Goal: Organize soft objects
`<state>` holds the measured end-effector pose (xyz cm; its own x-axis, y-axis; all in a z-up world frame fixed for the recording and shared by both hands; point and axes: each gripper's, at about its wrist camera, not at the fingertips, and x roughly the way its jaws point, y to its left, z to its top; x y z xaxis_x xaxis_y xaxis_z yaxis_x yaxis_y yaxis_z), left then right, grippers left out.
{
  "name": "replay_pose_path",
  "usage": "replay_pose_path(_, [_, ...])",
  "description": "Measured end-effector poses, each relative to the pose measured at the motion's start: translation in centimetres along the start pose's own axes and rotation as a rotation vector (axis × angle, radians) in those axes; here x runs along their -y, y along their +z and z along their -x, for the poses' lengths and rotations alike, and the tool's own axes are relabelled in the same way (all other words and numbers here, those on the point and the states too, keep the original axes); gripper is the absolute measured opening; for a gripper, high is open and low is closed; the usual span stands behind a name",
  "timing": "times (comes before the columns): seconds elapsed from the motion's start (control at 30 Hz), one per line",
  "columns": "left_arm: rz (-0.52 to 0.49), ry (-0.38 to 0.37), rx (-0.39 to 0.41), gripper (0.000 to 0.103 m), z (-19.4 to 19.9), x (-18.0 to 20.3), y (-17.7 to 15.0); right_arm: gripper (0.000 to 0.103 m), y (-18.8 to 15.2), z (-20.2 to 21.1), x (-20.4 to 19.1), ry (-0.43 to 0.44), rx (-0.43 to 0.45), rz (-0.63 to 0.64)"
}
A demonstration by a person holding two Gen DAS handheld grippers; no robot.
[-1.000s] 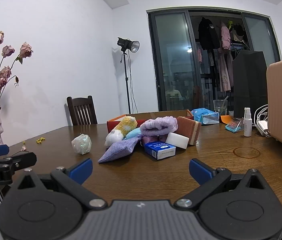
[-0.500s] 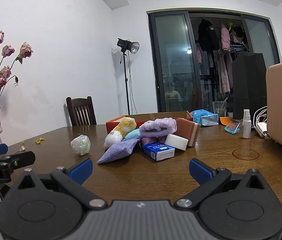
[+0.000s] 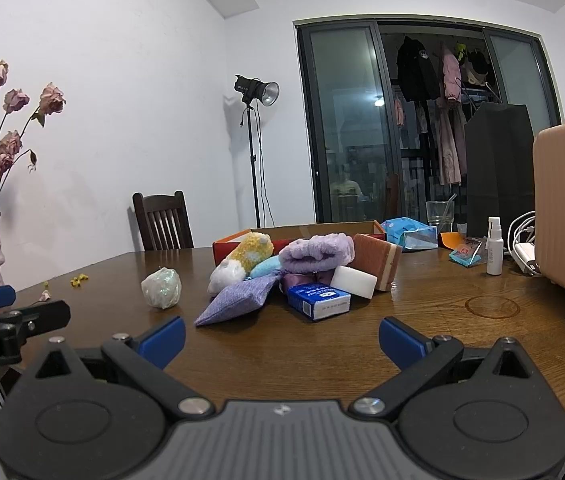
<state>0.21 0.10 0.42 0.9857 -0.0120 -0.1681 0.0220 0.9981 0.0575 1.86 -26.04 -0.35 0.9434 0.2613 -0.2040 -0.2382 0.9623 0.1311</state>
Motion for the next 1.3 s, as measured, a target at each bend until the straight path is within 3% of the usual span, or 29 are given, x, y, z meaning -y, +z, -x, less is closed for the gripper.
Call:
replay_pose_path(0.9, [0.003, -0.016, -0.002, 0.103, 0.0, 0.2, 0.1, 0.103, -0.4, -0.1, 0.0, 0.0, -0.01, -0.001])
replay_pose_path(1.17, [-0.018, -0.013, -0.024, 0.103, -1.3, -2.4, 0.9, 0.103, 0.3, -0.2, 0.5, -0.023, 0.006, -0.017])
replay_pose_path(1.3, [0.064, -0.058, -0.094, 0.103, -3.5, -5.4, 1.7, 0.103, 1.0, -0.8, 1.1, -0.047, 0.02, -0.01])
